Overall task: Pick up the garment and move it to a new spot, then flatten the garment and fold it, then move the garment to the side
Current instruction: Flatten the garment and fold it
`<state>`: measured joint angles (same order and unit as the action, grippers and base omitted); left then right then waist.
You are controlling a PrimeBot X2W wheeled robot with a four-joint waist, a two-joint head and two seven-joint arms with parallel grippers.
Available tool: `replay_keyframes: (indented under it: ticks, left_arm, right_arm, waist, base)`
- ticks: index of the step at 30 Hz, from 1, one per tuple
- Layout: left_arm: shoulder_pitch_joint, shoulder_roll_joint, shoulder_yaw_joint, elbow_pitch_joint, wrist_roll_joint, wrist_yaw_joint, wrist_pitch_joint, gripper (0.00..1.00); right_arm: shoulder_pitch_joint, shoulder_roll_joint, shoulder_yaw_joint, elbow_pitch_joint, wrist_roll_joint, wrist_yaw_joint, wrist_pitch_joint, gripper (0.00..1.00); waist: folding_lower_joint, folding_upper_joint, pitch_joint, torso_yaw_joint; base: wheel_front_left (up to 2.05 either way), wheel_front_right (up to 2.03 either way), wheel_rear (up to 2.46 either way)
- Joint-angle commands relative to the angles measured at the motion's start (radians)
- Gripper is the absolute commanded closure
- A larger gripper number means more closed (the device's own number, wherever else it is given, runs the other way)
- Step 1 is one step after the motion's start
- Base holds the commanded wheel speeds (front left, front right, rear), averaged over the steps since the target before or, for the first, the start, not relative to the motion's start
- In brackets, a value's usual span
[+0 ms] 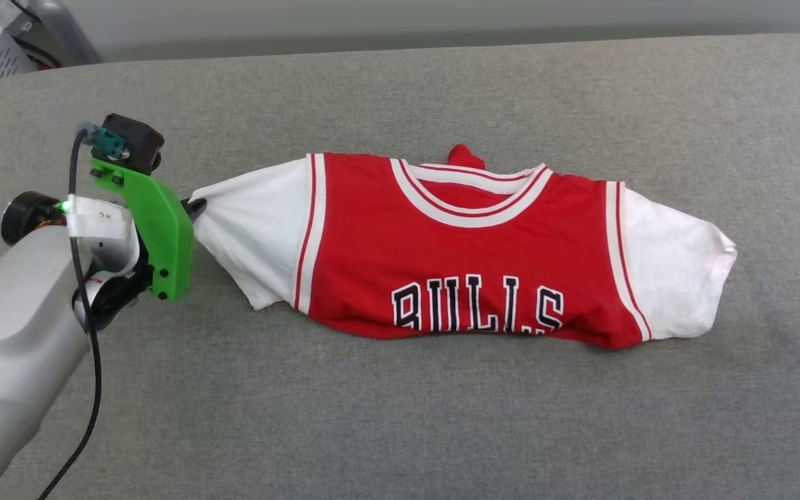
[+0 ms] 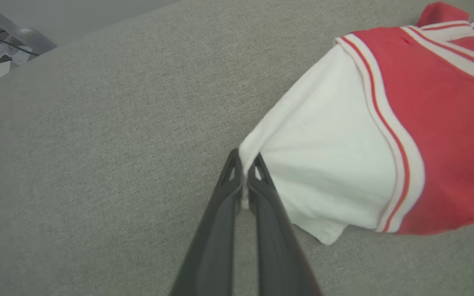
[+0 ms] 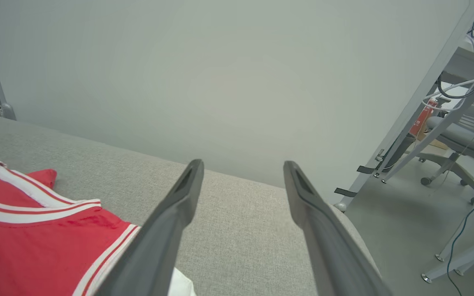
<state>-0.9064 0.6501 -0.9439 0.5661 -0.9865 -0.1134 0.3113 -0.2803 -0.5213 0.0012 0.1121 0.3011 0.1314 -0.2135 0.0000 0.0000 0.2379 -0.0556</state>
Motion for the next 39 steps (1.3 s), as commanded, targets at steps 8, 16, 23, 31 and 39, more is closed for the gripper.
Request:
replay_keyframes:
  ticks: [8,16,23,31,39]
  left_arm:
    - [0.055,0.065,0.018,-0.116,-0.001,0.065,-0.036,1.00]
    - [0.043,0.058,0.017,-0.211,0.022,0.110,-0.041,1.00]
    - [0.001,0.057,0.027,-0.270,0.044,0.131,-0.049,1.00]
    - [-0.034,0.042,0.029,-0.304,0.063,0.143,-0.058,1.00]
    - [-0.035,0.029,0.016,-0.291,0.071,0.136,-0.065,1.00]
  right_arm:
    - [-0.148,-0.207,0.194,-0.033,0.250,-0.001,0.382,0.00]
    - [-0.272,-0.307,0.394,0.026,0.512,-0.001,0.833,0.00]
    - [-0.380,-0.252,0.463,0.171,0.537,-0.001,0.951,0.00]
    - [-0.433,-0.190,0.549,0.311,0.537,-0.001,0.922,0.00]
    - [-0.386,-0.186,0.662,0.369,0.597,-0.001,0.919,0.75]
  waist:
    - [0.0000,0.0000,0.001,0.040]
    - [0.0000,0.0000,0.051,0.062]
    - [0.0000,0.0000,0.119,0.081]
    - [0.0000,0.0000,0.174,0.106]
    - [0.0000,0.0000,0.178,0.110]
  base:
    - [0.00,0.00,0.00]
    - [0.00,0.00,0.00]
    - [0.00,0.00,0.00]
    - [0.00,0.00,0.00]
    - [0.00,0.00,0.00]
